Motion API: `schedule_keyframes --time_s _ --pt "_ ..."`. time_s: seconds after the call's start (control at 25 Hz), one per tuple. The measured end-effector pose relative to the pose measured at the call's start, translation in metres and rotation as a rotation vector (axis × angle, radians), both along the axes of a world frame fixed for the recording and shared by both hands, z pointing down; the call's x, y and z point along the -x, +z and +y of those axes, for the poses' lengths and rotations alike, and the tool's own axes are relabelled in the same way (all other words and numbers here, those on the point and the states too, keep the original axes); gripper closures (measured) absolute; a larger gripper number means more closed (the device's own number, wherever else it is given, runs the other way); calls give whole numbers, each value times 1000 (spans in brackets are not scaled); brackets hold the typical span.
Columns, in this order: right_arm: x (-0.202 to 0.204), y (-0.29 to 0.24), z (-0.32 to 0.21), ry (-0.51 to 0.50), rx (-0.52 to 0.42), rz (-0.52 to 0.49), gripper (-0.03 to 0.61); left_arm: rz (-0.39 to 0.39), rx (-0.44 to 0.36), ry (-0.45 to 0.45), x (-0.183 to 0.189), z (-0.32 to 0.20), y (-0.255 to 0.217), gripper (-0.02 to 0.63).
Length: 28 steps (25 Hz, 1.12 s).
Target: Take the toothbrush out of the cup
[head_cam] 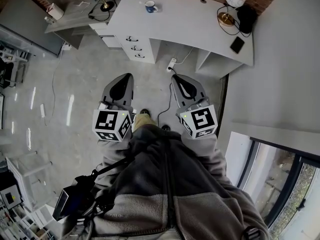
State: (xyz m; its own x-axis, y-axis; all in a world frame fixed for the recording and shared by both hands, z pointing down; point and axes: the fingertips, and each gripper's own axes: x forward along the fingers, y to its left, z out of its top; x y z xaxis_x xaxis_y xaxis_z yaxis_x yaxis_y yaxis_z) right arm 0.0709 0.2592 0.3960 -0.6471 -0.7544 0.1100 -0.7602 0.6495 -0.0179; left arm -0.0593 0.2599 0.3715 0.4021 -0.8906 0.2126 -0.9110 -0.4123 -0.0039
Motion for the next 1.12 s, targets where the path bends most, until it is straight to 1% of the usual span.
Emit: schedule_keyframes --time_s 0.2,0.52,0.68,0.8,0.96,1.12 --pt "0 0 4 -5 -2 -10 577 -1 1 7 -2 2 0 609" --pt "-2 -4 5 11 -41 27 577 29 -22 34 -7 -9 -1 609" --pt "5 -2 -51 28 -56 64 577 51 -23 56 0 -71 4 609" --pt "14 -2 -82 21 -66 82 577 57 -23 70 5 -102 5 609" --pt "24 0 -123 28 -59 79 577 68 -48 31 25 -142 2 609" --pt "34 7 -165 38 -45 113 577 76 -16 9 46 -183 11 609"
